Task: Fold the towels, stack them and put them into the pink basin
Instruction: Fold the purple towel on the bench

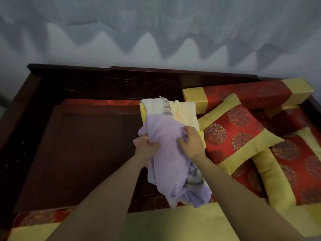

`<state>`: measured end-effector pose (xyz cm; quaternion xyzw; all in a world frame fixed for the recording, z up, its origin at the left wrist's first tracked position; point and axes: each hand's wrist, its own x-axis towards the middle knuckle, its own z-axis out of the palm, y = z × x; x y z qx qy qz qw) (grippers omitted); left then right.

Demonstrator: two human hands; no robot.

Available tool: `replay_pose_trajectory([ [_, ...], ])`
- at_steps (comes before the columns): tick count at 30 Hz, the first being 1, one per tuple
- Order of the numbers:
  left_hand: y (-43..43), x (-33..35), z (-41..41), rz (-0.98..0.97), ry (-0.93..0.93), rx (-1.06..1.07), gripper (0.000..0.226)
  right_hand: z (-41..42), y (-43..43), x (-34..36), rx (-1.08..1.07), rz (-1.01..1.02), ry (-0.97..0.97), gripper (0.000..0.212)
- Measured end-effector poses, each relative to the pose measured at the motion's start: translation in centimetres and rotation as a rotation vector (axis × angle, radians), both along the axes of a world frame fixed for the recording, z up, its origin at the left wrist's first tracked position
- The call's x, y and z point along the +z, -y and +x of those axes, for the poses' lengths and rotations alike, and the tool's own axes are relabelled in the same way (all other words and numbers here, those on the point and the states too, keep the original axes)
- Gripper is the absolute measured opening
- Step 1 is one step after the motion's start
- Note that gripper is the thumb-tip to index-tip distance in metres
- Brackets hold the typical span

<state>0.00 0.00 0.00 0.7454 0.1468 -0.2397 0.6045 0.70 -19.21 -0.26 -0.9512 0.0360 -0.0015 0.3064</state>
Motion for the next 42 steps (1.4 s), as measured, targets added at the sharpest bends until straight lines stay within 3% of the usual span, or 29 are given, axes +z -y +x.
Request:
replay_pose_trajectory([
  [2,0.4,-0.2,0.3,-0.053,-0.112,-0.002,0.046,0.7,0.4,0.1,0.004,-0.018,-0.036,0.046],
  [4,0.5,0.4,0.8,-0.117,-0.195,-0.034,0.045,1.3,0.5,0.2,0.025,-0.034,-0.052,0.044],
  [7,-0.2,3.1,1.4,-0.217,-0.159,-0.07,0.038,2.9,0.7,1.3,0.01,0.007,-0.01,0.033],
  [11,-3.9,8.0,2.6,-0.485,-0.108,-0.143,0.058,6.1,-0.7,5.6,0.135,0.196,-0.013,0.029],
  [15,-7.5,15.8,4.6,-0.513,0.016,-0.281,0.018,9.5,-4.6,13.3,0.309,0.417,-0.016,0.049],
  [18,-9.4,21.9,7.7,-0.374,0.195,-0.289,0.019,11.1,-8.6,18.3,0.364,0.6,-0.043,0.034],
  [20,-10.7,25.2,9.7,-0.18,0.365,-0.398,0.009,11.3,-11.1,20.4,0.411,0.702,-0.121,0.032],
  [25,-15.3,30.8,12.5,0.465,0.579,-0.831,0.013,11.5,-16.1,22.3,0.598,0.615,-0.209,0.045],
  [28,-17.2,32.2,12.3,0.623,0.617,-0.906,0.016,11.9,-18.0,22.3,0.646,0.617,-0.279,0.054],
  [30,-18.9,32.5,12.5,0.657,0.668,-0.858,0.017,12.2,-18.9,22.3,0.669,0.508,-0.349,0.035],
  [32,-21.0,32.6,13.1,0.738,0.713,-0.81,0.026,12.9,-19.4,21.7,0.678,0.197,-0.385,0.015],
  [33,-22.1,32.5,13.5,0.833,0.72,-0.805,0.03,13.3,-19.4,21.1,0.667,0.008,-0.392,0.017],
  [35,-24.2,31.7,14.4,1.142,0.667,-0.855,0.033,14.1,-18.6,19.9,0.567,-0.282,-0.326,0.027],
  [36,-25.3,31.0,14.7,1.341,0.623,-0.875,0.031,14.3,-17.9,19.6,0.492,-0.333,-0.236,0.029],
  [39,-28.9,28.2,14.8,1.843,0.56,-0.765,0.028,14.3,-15.8,19.1,0.292,-0.259,0.112,0.021],
  [40,-29.9,27.1,14.6,1.876,0.603,-0.647,0.027,14.3,-15.2,19.0,0.273,-0.183,0.197,0.018],
  [42,-30.5,23.7,14.0,1.591,0.741,-0.409,0.02,13.8,-14.1,18.8,0.318,-0.007,0.258,0.018],
])
